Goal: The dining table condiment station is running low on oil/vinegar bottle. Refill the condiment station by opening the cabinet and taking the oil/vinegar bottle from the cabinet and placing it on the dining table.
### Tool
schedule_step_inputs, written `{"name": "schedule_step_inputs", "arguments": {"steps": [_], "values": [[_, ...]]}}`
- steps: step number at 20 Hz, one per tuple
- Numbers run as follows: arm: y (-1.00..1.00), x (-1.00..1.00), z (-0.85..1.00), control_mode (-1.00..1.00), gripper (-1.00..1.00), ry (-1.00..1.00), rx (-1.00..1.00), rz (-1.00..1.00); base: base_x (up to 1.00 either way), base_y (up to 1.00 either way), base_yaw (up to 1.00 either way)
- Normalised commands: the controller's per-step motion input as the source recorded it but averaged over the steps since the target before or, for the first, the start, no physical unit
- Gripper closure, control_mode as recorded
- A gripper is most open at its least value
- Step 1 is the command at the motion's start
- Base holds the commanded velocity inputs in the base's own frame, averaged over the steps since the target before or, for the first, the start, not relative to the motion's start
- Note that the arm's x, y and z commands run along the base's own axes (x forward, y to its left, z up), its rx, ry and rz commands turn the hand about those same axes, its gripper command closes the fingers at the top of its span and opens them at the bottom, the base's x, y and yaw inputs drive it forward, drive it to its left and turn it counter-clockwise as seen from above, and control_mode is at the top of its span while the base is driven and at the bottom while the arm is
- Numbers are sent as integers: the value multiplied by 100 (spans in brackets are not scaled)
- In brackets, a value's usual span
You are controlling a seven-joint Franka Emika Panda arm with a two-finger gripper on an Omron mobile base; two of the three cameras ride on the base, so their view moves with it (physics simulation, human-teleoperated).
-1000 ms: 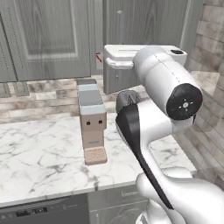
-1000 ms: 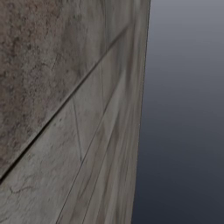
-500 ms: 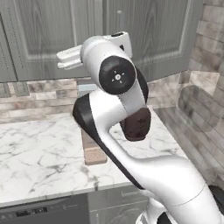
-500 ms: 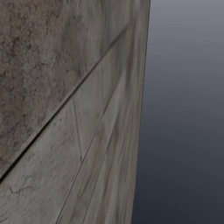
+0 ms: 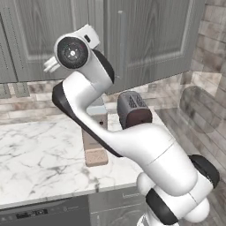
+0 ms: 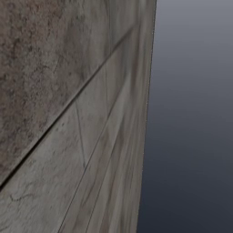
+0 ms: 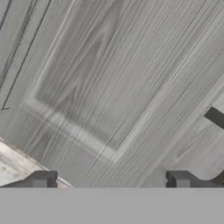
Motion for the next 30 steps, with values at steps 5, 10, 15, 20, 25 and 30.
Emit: {"name": "schedule_step_inputs", "arguments": {"steps": [5,10,15,20,25,30], "values": [[3,89,-46,-100,-100,7,-27,-1,0,0,0],[5,79,-32,-100,-100,6,-23,-2,0,0,0],[17,57,-11,-100,-100,4,-21,-4,0,0,0],[-1,2,-1,-100,-100,1,-10,-18,0,0,0],[-29,0,0,-100,-100,0,-2,-24,0,0,0],[-64,-4,0,-100,-100,2,0,-19,0,0,0]]}}
